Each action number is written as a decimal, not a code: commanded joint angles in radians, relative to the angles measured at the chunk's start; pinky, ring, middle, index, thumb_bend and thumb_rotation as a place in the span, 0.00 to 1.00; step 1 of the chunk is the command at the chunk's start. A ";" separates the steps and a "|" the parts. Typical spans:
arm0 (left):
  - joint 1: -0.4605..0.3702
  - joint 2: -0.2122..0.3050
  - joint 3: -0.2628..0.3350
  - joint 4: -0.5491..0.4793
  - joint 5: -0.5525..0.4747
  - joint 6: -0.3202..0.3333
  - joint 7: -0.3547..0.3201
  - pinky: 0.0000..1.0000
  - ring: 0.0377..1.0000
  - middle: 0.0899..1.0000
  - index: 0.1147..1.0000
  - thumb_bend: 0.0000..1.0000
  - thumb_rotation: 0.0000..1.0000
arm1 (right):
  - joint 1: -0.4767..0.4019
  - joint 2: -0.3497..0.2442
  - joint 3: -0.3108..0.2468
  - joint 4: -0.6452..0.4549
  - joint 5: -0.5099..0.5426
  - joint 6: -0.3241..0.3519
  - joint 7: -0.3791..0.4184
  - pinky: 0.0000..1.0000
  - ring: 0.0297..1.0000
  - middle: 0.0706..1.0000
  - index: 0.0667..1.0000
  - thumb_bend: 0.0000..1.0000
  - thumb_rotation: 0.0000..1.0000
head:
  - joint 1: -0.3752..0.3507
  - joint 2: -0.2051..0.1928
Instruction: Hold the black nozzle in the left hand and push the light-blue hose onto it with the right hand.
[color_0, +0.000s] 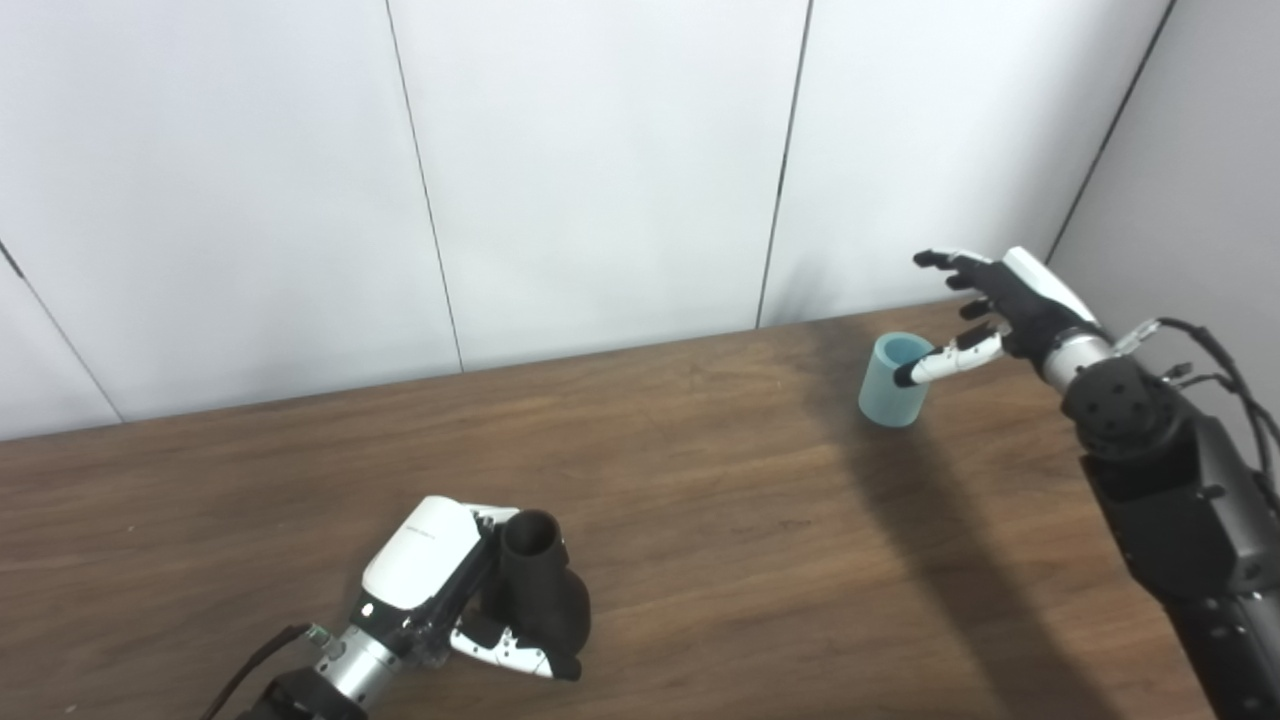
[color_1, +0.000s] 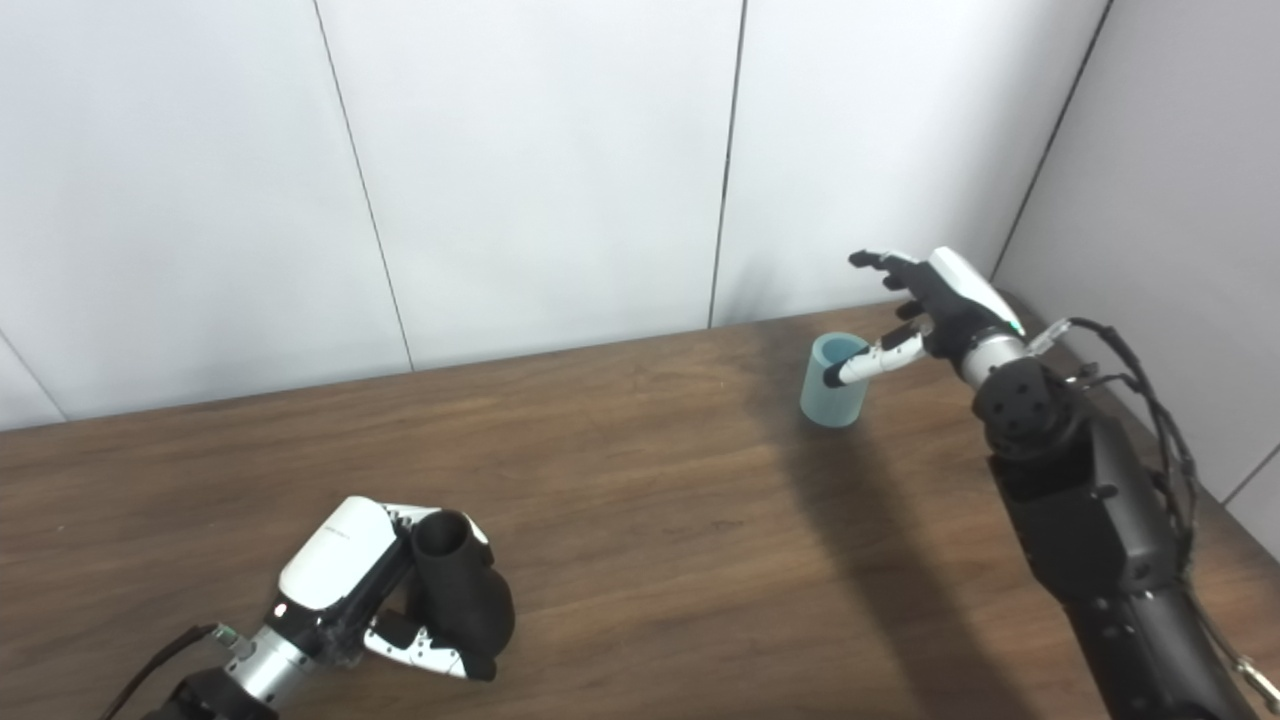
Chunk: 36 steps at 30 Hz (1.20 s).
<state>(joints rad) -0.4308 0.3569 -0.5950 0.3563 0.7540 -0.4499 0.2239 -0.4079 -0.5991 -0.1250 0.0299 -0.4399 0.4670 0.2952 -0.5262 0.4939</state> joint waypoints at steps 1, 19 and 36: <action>0.079 0.053 -0.028 0.053 0.056 0.019 -0.087 0.34 0.39 0.42 0.42 0.53 0.00 | -0.047 -0.027 -0.007 0.003 0.010 -0.010 -0.032 0.85 0.92 0.93 0.88 0.84 0.08 | 0.003 0.003; 0.098 0.069 -0.014 0.011 0.062 0.028 -0.102 0.31 0.37 0.42 0.42 0.53 0.00 | -0.079 -0.024 0.133 0.217 -0.007 -0.084 -0.105 0.76 0.84 0.88 0.88 0.83 0.12 | 0.018 0.016; 0.107 0.080 -0.006 0.006 0.045 0.028 -0.113 0.31 0.37 0.42 0.42 0.53 0.00 | -0.064 0.009 0.173 0.244 0.049 -0.140 -0.123 0.59 0.64 0.66 0.74 0.76 0.05 | 0.032 0.038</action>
<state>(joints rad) -0.3920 0.3918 -0.5742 0.3065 0.7475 -0.4493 0.2144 -0.4529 -0.5868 0.0420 0.2954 -0.4114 0.3761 0.1613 -0.4939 0.5307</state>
